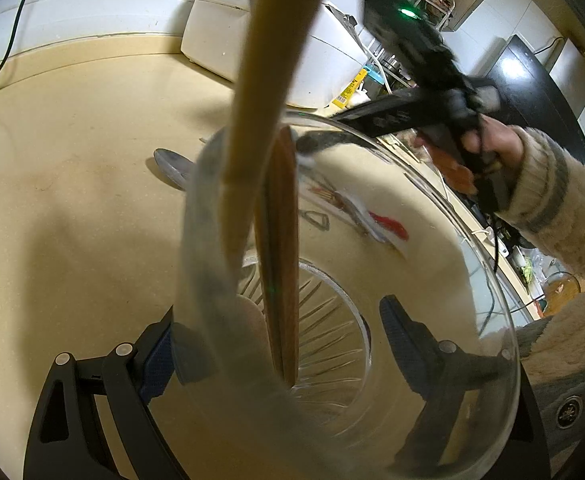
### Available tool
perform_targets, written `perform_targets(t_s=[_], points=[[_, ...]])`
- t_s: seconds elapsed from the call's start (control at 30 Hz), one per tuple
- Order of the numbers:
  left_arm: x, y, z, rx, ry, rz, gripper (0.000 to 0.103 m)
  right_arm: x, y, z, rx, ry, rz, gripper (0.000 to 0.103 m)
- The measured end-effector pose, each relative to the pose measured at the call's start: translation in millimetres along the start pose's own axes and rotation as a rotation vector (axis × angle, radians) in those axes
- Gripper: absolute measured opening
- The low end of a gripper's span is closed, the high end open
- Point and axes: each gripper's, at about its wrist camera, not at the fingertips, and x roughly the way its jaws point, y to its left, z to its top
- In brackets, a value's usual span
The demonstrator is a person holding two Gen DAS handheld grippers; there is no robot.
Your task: Organize utensils
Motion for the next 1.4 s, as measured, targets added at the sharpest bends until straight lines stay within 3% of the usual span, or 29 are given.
perform_targets(t_s=[0.2, 0.3, 0.4, 0.57, 0.77, 1.0, 1.4], points=[[0.3, -0.2, 0.1, 0.000, 0.000, 0.000, 0.092, 37.3, 9.4, 20.8, -0.081, 0.093, -0.081, 0.026], [1.2, 0.2, 0.4, 0.000, 0.000, 0.000, 0.092, 39.4, 10.3, 24.0, -0.098, 0.090, -0.068, 0.025], [3.1, 0.3, 1.3, 0.000, 0.000, 0.001, 0.092, 39.7, 8.0, 26.1, -0.093, 0.074, -0.041, 0.010], [3.0, 0.4, 1.3, 0.000, 0.000, 0.000, 0.092, 39.1, -1.4, 27.2, -0.047, 0.042, -0.007, 0.005], [3.0, 0.3, 1.3, -0.001, 0.000, 0.000, 0.092, 15.9, -13.4, 17.8, 0.037, -0.080, 0.039, 0.005], [3.0, 0.5, 1.3, 0.000, 0.000, 0.001, 0.092, -42.4, -11.3, 14.7, 0.098, -0.265, 0.112, 0.005], [4.2, -1.4, 0.5, -0.001, 0.000, 0.000, 0.092, -155.5, 23.3, 9.6, 0.052, -0.499, 0.191, 0.005]])
